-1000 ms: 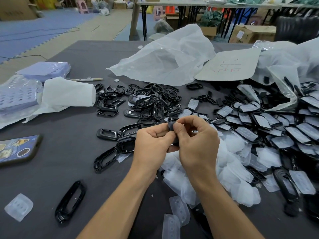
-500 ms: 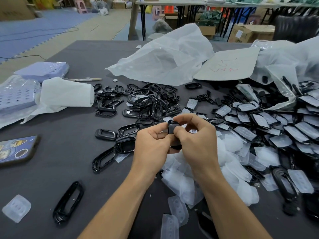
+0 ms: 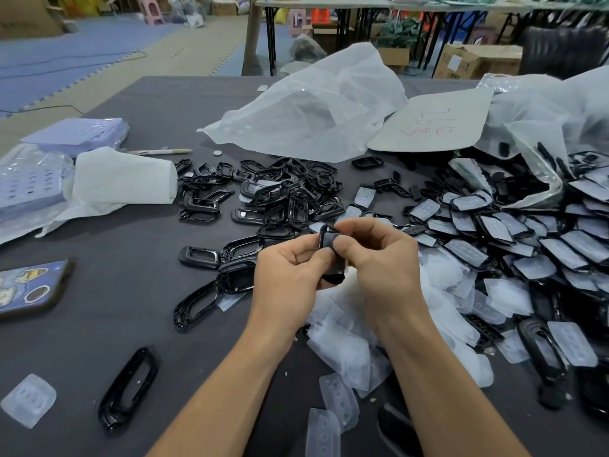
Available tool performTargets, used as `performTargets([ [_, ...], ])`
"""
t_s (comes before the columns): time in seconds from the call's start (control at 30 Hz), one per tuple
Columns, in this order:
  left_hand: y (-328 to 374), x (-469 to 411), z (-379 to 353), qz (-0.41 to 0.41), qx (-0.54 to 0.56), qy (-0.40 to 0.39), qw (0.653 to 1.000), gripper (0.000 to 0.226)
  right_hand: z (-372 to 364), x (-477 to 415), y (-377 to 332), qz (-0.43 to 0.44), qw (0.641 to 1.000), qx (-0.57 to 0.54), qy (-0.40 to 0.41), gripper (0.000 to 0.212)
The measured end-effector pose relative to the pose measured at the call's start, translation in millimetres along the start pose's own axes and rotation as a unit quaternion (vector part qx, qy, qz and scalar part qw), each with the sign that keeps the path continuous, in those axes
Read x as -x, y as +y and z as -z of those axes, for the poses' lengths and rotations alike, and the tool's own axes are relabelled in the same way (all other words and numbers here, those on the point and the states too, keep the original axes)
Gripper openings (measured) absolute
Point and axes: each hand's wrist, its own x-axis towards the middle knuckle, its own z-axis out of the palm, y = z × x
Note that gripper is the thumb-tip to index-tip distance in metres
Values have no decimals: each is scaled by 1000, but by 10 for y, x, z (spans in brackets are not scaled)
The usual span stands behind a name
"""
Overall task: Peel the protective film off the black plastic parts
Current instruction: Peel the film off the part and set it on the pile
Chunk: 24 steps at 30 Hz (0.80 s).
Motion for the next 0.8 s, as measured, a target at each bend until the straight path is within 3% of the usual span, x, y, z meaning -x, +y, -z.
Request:
performTargets([
  [0.17, 21, 6, -7, -16, -17, 35, 999, 39, 20, -21, 59, 59, 990, 123, 39, 23],
  [0.5, -14, -25, 9, -1, 7, 19, 1000, 33, 39, -36, 92, -4, 996, 93, 12, 15],
  [0.8, 16, -28, 11, 7, 55, -24, 998, 33, 18, 8, 89, 41, 990, 135, 24, 10],
])
